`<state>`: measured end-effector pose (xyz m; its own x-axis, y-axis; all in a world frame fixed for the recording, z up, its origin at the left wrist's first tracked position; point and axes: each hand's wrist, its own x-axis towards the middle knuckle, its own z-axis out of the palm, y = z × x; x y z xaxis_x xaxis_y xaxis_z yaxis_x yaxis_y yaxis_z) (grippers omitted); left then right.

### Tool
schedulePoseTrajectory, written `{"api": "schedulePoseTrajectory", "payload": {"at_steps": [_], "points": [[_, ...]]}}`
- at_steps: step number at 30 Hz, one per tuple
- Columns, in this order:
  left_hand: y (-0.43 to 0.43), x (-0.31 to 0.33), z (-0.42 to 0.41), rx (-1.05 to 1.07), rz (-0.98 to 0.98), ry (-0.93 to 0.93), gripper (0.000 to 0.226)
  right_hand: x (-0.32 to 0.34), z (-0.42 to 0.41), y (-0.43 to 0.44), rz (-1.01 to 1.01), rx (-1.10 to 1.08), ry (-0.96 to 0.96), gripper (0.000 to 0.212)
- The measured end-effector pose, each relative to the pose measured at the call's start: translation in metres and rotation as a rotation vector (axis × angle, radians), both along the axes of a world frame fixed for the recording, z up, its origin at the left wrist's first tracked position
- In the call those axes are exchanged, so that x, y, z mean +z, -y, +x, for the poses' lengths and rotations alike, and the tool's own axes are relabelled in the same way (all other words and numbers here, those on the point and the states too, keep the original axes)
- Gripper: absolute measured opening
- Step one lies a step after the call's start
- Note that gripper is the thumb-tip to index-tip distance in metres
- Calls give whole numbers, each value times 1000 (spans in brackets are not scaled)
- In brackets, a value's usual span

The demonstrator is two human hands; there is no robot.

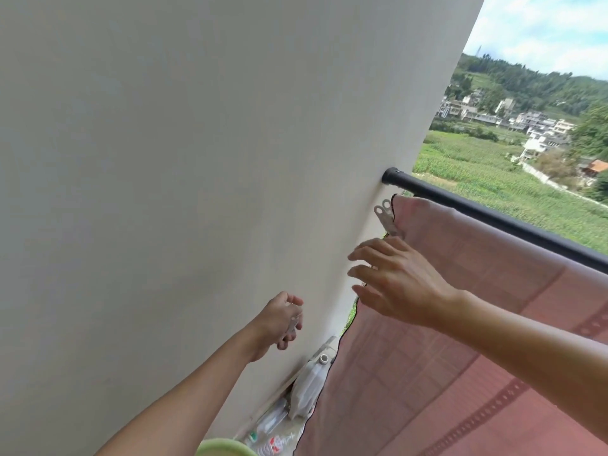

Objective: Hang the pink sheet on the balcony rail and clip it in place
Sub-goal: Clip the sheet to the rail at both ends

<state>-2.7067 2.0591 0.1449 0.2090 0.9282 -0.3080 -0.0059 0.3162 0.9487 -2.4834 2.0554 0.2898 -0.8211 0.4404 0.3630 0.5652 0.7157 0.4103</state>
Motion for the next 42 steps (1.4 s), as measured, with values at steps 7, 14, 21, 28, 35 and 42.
{"api": "schedulePoseTrajectory", "payload": {"at_steps": [7,14,21,28,35,42], "points": [[24,-14,-6,-220,11,99,46,-62,13,6,-259,-191,-12,32],[36,-14,10,-163,127,65,28,-72,14,17,-554,-355,-257,24],[43,-12,15,-253,135,117,37,-86,14,21,-1064,-490,-663,40],[44,-12,27,-249,181,60,29,-94,16,22,-1324,-485,-808,18],[14,-36,44,-198,117,-74,43,-92,38,26,-982,-533,-1095,21],[-53,-58,105,-236,-2,-67,75,-84,68,37,-928,-509,-1089,13]]}}
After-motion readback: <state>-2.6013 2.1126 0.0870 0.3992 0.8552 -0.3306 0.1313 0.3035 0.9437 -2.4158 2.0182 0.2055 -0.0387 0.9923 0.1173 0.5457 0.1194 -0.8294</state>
